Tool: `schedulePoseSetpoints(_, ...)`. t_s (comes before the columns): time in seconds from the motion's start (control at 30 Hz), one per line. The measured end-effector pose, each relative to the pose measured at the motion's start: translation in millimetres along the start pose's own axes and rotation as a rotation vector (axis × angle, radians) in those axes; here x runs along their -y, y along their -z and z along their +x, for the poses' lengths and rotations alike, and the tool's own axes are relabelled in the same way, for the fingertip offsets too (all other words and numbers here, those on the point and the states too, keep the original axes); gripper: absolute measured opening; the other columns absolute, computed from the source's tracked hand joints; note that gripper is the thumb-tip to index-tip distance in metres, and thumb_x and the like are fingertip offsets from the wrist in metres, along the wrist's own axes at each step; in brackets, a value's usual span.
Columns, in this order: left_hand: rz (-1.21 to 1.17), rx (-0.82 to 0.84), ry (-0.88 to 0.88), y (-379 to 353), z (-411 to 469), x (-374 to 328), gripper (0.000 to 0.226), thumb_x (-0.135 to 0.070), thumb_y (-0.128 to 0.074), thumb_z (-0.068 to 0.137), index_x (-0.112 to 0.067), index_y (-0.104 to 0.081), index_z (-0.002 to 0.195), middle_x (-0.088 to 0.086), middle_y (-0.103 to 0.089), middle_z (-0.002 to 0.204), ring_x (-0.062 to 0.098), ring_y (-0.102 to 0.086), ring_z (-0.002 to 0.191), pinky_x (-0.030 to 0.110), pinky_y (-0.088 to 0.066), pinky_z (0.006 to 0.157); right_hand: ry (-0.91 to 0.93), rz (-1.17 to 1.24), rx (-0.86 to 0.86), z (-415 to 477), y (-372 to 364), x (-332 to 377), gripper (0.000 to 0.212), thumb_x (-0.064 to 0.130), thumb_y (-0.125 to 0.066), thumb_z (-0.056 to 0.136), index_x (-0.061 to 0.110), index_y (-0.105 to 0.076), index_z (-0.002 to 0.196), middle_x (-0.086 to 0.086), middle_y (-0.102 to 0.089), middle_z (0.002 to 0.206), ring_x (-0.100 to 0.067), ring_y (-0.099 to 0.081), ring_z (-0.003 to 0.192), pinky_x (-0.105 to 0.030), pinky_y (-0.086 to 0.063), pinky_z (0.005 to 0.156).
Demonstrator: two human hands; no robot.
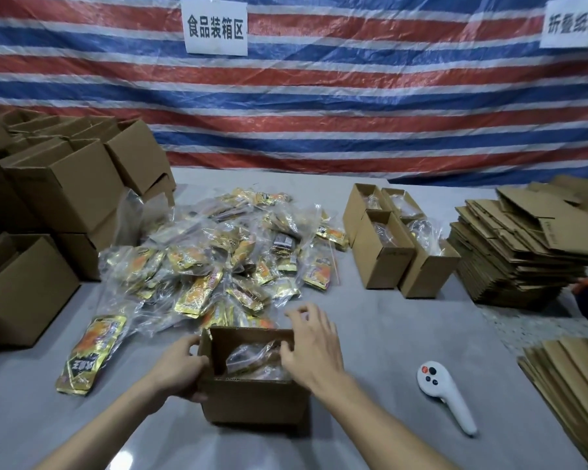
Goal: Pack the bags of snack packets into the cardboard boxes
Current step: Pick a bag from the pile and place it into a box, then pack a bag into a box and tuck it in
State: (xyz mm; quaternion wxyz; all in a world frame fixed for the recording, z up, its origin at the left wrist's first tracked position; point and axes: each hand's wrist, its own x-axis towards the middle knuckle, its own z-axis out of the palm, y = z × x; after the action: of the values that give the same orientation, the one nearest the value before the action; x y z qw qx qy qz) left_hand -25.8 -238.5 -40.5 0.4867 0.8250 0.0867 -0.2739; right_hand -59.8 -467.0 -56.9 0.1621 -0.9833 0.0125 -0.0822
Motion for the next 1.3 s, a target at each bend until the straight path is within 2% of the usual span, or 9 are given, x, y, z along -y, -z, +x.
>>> schedulePoseSetpoints(0.17,-0.060,-0.010,-0.005,-16,3,-11,0.040,0.007,-0.046,0.093,-0.018,-0.057,0.122,0.019,-0.066,0.086,0.030,-0.063,0.059,0.048,-0.062,0.059,-0.430,0.234,0.378,2,3,-34,0.050,0.029,-0.057,0.087,0.023,-0.045,0.135,-0.006,-0.055,0.131,-0.030,-0.054,0.120,-0.036,-0.045,0.095)
schedulePoseSetpoints(0.33,-0.057,-0.005,-0.022,-31,10,-28,0.039,0.006,-0.047,0.093,-0.017,-0.056,0.124,0.019,-0.062,0.097,0.033,-0.064,0.063,0.044,-0.061,0.055,-0.564,0.457,0.394,-3,10,-56,0.022,0.013,-0.055,0.081,0.018,-0.064,0.100,-0.010,-0.068,0.110,-0.028,-0.063,0.104,-0.027,-0.049,0.084)
schedulePoseSetpoints(0.53,-0.010,0.040,-0.072,-52,22,-52,0.036,0.007,-0.043,0.094,-0.012,-0.056,0.122,0.021,-0.060,0.104,0.037,-0.069,0.072,0.036,-0.057,0.050,-0.670,0.545,0.421,-4,35,-80,0.027,0.008,-0.054,0.076,0.006,-0.065,0.100,-0.011,-0.068,0.094,-0.028,-0.066,0.089,-0.028,-0.048,0.066)
schedulePoseSetpoints(0.7,0.100,0.027,-0.187,-82,41,-86,0.031,0.004,-0.048,0.091,-0.015,-0.064,0.111,0.023,-0.067,0.093,0.035,-0.071,0.063,0.035,-0.055,0.044,-0.770,0.523,0.392,-17,57,-110,0.011,0.006,-0.040,0.079,0.014,-0.042,0.071,-0.002,-0.042,0.068,-0.015,-0.039,0.057,-0.023,-0.030,0.048)
schedulePoseSetpoints(0.9,0.141,0.079,-0.310,-138,70,-129,0.022,-0.009,-0.053,0.093,-0.024,-0.069,0.098,0.009,-0.072,0.076,0.028,-0.070,0.057,0.033,-0.054,0.044,-1.062,0.671,0.167,-31,71,-145,0.017,0.009,-0.047,0.071,0.009,-0.054,0.086,-0.010,-0.056,0.075,-0.024,-0.054,0.063,-0.019,-0.042,0.047)
schedulePoseSetpoints(1.0,0.043,0.131,-0.336,-177,81,-144,0.034,0.001,-0.048,0.090,-0.015,-0.070,0.111,0.013,-0.071,0.084,0.028,-0.065,0.059,0.031,-0.052,0.044,-1.223,0.842,-0.040,-37,66,-163,0.027,0.010,-0.050,0.069,-0.001,-0.052,0.094,-0.026,-0.063,0.099,-0.038,-0.067,0.089,-0.047,-0.060,0.074)
schedulePoseSetpoints(1.1,-0.058,0.126,-0.290,-214,85,-156,0.030,-0.012,-0.058,0.095,-0.009,-0.059,0.125,0.018,-0.066,0.114,0.033,-0.066,0.089,0.041,-0.058,0.078,-1.341,1.032,-0.291,-39,63,-173,0.014,-0.004,-0.049,0.077,-0.004,-0.049,0.091,-0.023,-0.059,0.090,-0.034,-0.063,0.074,-0.049,-0.057,0.056)
schedulePoseSetpoints(1.17,-0.043,0.113,-0.201,-233,88,-163,0.057,-0.033,-0.062,0.095,-0.006,-0.042,0.141,0.017,-0.053,0.135,0.032,-0.057,0.116,0.040,-0.051,0.095,-1.403,1.124,-0.415,-34,63,-180,0.009,-0.010,-0.046,0.081,-0.003,-0.048,0.087,-0.021,-0.056,0.084,-0.033,-0.061,0.067,-0.050,-0.052,0.045)
schedulePoseSetpoints(1.3,-0.145,0.328,0.006,-259,83,-175,0.038,-0.045,-0.054,0.098,-0.013,-0.049,0.119,0.009,-0.058,0.103,0.023,-0.059,0.080,0.038,-0.062,0.066,-1.468,1.128,-0.476,-18,63,-194,0.009,-0.010,-0.045,0.084,-0.001,-0.046,0.082,-0.023,-0.057,0.084,-0.037,-0.063,0.071,-0.052,-0.054,0.044)
